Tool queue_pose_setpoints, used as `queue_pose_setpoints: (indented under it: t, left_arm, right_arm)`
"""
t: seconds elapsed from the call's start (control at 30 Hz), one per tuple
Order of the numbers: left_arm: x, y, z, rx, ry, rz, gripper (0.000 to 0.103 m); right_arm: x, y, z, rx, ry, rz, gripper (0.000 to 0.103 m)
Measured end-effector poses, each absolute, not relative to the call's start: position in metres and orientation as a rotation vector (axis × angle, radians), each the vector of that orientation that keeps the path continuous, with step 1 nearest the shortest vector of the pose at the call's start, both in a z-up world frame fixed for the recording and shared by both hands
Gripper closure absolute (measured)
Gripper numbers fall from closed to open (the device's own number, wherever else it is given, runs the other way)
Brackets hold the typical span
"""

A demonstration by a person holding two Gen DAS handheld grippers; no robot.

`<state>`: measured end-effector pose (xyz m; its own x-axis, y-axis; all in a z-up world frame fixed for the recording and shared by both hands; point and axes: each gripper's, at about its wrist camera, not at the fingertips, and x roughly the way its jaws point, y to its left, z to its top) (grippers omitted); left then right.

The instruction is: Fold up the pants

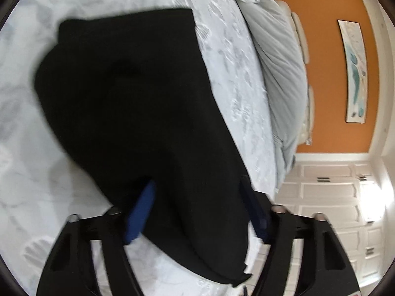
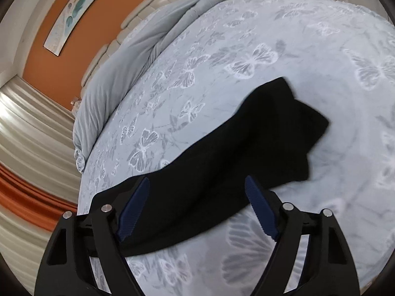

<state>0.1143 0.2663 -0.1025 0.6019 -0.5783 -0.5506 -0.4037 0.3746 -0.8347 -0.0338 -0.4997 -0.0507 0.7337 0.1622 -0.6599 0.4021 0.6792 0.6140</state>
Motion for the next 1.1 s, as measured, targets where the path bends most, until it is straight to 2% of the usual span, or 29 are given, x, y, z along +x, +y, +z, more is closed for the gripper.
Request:
queue_pose_setpoints:
  t: [0.07, 0.1, 0.13, 0.17, 0.2, 0.27, 0.37, 0.4, 0.47, 0.57, 0.63, 0.8, 0.83, 0.9, 0.93, 0.97, 1.0, 1.07, 1.1]
  left_arm:
    - [0.123, 0.262, -0.109, -1.248, 1.007, -0.144, 0.055]
    - [0.128, 0.261, -0.113, -1.24, 1.025, -0.134, 0.059]
    - [0.134, 0.258, -0.116, -1.216, 1.048, -0.121, 0.074]
    - [0.139, 0.257, -0.118, -1.195, 1.063, -0.105, 0.096]
    - [0.145, 0.256, -0.119, -1.175, 1.071, -0.103, 0.101]
    - [0.151, 0.26, -0.111, -1.181, 1.021, -0.13, 0.101]
    - [0.149, 0.26, -0.046, -1.064, 0.807, -0.285, 0.101]
    - [0.142, 0.259, -0.028, -1.005, 0.752, -0.307, 0.101]
    - [0.132, 0.261, -0.01, -0.904, 0.683, -0.302, 0.1]
    - [0.136, 0.275, -0.051, -0.942, 0.838, -0.233, 0.1]
    - [0.137, 0.279, -0.083, -0.971, 0.957, -0.15, 0.1]
    - [0.135, 0.275, -0.085, -0.93, 0.989, -0.141, 0.099]
    - [0.134, 0.276, -0.086, -0.937, 0.985, -0.133, 0.095]
    - [0.129, 0.285, -0.08, -0.987, 0.951, -0.13, 0.073]
    - [0.121, 0.29, -0.077, -1.032, 0.93, -0.146, 0.053]
    - [0.12, 0.294, -0.077, -1.084, 0.909, -0.165, 0.042]
    - [0.119, 0.302, -0.078, -1.146, 0.887, -0.178, 0.041]
    - [0.118, 0.308, -0.083, -1.197, 0.878, -0.158, 0.028]
    - [0.119, 0.311, -0.085, -1.206, 0.88, -0.118, 0.024]
  right_arm:
    - [-0.01, -0.494, -0.059, 0.819, 0.8, -0.157, 0.028]
    - [0.001, -0.493, -0.065, 0.791, 0.833, -0.189, 0.034]
    - [0.012, -0.493, -0.073, 0.766, 0.867, -0.226, 0.057]
    - [0.025, -0.495, -0.084, 0.743, 0.912, -0.265, 0.095]
    - [0.031, -0.496, -0.091, 0.735, 0.932, -0.285, 0.099]
    - [0.031, -0.495, -0.076, 0.749, 0.847, -0.247, 0.099]
    - [-0.001, -0.481, -0.003, 0.724, 0.526, -0.024, 0.1]
    - [-0.011, -0.477, 0.01, 0.683, 0.482, 0.002, 0.1]
    - [-0.017, -0.479, -0.002, 0.618, 0.548, -0.071, 0.099]
    - [-0.003, -0.504, -0.085, 0.756, 0.866, -0.169, 0.099]
    - [0.0, -0.502, -0.11, 0.733, 0.975, -0.191, 0.099]
    - [-0.001, -0.495, -0.108, 0.719, 0.978, -0.181, 0.092]
    - [0.0, -0.497, -0.108, 0.731, 0.982, -0.184, 0.091]
    - [0.0, -0.5, -0.107, 0.757, 0.982, -0.19, 0.09]
    - [0.0, -0.502, -0.104, 0.773, 0.977, -0.191, 0.089]
    - [0.002, -0.504, -0.103, 0.793, 0.97, -0.196, 0.088]
    - [0.004, -0.505, -0.102, 0.814, 0.963, -0.198, 0.087]
    - [0.003, -0.514, -0.103, 0.861, 0.945, -0.193, 0.063]
    - [0.001, -0.517, -0.102, 0.881, 0.925, -0.206, 0.039]
